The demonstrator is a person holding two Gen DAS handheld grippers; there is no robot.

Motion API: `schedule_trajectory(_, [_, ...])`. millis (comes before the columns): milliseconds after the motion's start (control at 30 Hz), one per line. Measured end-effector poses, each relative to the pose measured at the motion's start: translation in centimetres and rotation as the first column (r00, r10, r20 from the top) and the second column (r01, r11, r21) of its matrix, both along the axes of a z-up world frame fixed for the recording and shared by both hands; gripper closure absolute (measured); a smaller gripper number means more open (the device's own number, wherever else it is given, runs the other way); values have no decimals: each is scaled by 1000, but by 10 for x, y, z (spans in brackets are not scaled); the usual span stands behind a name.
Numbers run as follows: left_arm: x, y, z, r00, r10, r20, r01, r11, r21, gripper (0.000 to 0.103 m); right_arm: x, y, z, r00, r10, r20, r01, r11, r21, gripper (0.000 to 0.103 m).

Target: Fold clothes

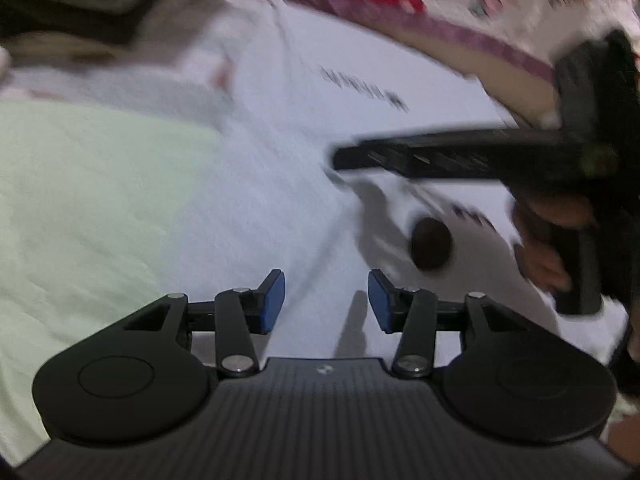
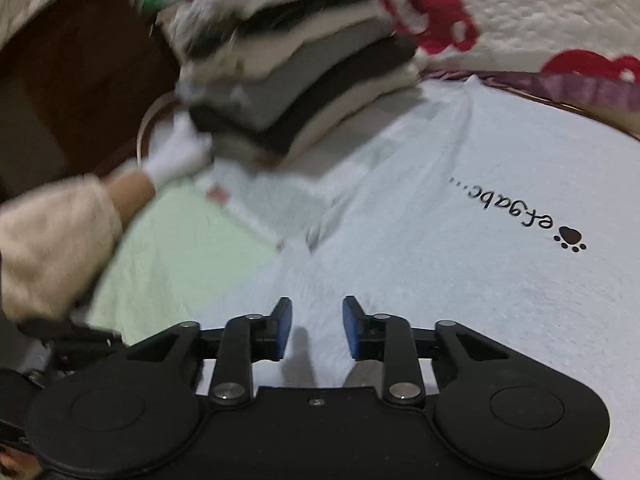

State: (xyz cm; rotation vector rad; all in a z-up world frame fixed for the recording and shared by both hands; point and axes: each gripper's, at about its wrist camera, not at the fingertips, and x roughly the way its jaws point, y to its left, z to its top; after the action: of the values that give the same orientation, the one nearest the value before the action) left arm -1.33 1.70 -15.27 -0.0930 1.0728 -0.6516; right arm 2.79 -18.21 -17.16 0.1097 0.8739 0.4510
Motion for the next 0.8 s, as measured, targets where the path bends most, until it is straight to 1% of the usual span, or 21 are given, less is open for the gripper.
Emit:
schedule_trajectory(33, [-5,-5,-4,999,-26,-22,27,1000,4,58,3,0,-6,999,-18,-30,17,1000,-21,68])
schedule_trajectory(100, [-15,-14,-10,996,-79,-42,82,994,67,58,5,-9,-13,996,-58,-63,56,998,-33,69])
schedule_trajectory(167, [-20,-14,-9,995,-92,-29,95,992,83,58,4,-23,-18,992,-104,-70,99,992,-72,71])
schedule_trajectory(267, [-16,-2,-5,995,-58,-86,60,998,25,58,-1,-50,-14,977,-205,-66,200,977,-75,71])
schedule_trajectory(333, [-13,7,6,994,-43,-99,40,999,-36,58,-15,-75,-4,961,-266,-68,265,964,-28,69])
schedule_trajectory(367, [-12,8,13,995,-40,-89,36,998,-52,58,-23,-88,1,952,-296,-70,297,955,-2,69])
schedule_trajectory(433, [-3,-1,32,998,-49,-30,48,998,-41,57,-48,-120,13,930,-359,-84,364,929,65,68])
schedule_trajectory(467, [1,-6,42,999,-55,1,55,998,-34,53,-62,-136,19,917,-388,-91,396,913,99,67])
schedule_trajectory(500, [6,-19,50,998,-61,31,61,998,0,44,-80,-152,25,904,-416,-98,425,897,122,66])
schedule_trajectory(533, [10,-33,58,996,-70,60,67,997,39,41,-100,-167,30,893,-440,-94,449,885,121,66])
schedule_trajectory(567, [14,-50,62,992,-91,90,84,993,84,40,-120,-181,36,882,-463,-87,471,875,116,65])
schedule_trajectory(600, [16,-70,66,983,-140,118,126,985,120,40,-140,-192,42,874,-481,-73,486,870,86,62])
schedule_trajectory(633, [15,-91,69,972,-195,133,177,974,141,40,-160,-202,47,865,-498,-51,500,866,27,58])
schedule_trajectory(667, [14,-112,71,957,-251,146,228,961,159,40,-181,-212,52,857,-514,-28,513,858,-36,57])
schedule_trajectory(733, [4,-156,73,918,-369,149,347,925,151,40,-223,-235,59,831,-556,4,551,823,-140,56])
schedule_trajectory(767, [-2,-177,71,896,-423,136,407,904,130,40,-243,-251,60,811,-586,4,579,800,-160,55])
schedule_trajectory(800, [-7,-197,68,871,-476,123,465,879,106,40,-262,-266,60,786,-618,-9,610,777,-157,54])
